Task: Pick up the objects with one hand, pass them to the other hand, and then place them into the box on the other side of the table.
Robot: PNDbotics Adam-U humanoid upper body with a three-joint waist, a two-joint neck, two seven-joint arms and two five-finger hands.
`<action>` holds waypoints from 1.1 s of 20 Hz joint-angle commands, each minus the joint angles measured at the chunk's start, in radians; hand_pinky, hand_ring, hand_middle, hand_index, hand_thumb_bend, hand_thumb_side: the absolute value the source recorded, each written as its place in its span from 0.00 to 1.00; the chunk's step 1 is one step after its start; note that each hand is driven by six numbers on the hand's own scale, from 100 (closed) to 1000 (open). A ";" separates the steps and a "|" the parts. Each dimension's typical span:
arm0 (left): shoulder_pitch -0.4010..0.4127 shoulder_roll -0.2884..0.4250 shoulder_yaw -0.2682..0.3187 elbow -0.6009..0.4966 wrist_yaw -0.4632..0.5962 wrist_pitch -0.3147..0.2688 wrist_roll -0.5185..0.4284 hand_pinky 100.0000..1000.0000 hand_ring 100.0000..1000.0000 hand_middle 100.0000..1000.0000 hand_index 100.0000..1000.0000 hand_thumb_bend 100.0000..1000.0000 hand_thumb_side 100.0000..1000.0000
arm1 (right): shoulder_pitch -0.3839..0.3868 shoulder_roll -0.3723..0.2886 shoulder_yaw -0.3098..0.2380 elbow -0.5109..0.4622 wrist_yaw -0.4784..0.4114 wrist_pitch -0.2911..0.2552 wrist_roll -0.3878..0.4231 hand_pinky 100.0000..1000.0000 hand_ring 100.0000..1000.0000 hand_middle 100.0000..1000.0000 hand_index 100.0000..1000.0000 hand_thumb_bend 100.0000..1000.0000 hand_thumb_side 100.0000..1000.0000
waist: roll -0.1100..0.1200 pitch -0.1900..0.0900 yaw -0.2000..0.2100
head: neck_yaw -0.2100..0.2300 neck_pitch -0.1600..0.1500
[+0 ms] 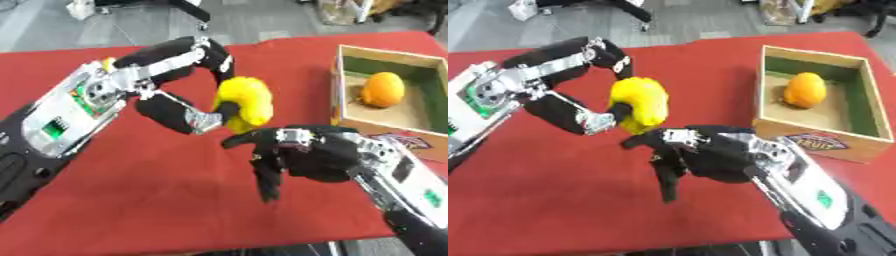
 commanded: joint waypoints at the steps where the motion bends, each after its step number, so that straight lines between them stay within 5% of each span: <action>1: -0.024 0.015 0.008 -0.001 0.008 0.002 0.000 0.63 0.46 0.41 0.47 0.00 0.19 | -0.012 -0.022 -0.008 -0.028 -0.008 -0.003 0.007 0.41 0.30 0.20 1.00 0.00 0.90 | 0.001 0.001 -0.002 | 0.003 -0.003; 11: -0.054 0.023 -0.030 0.030 0.048 0.075 0.004 0.65 0.49 0.44 0.51 0.00 0.18 | -0.010 -0.028 -0.019 -0.023 -0.006 -0.020 -0.055 0.40 0.29 0.19 1.00 0.00 0.90 | 0.001 -0.002 -0.001 | 0.008 -0.003; 22: -0.064 0.031 -0.026 -0.049 -0.001 0.065 -0.025 0.67 0.51 0.47 0.54 0.00 0.18 | -0.002 -0.012 -0.016 0.017 0.063 -0.040 -0.188 0.44 0.30 0.21 1.00 0.00 0.86 | 0.001 0.000 0.001 | 0.016 -0.003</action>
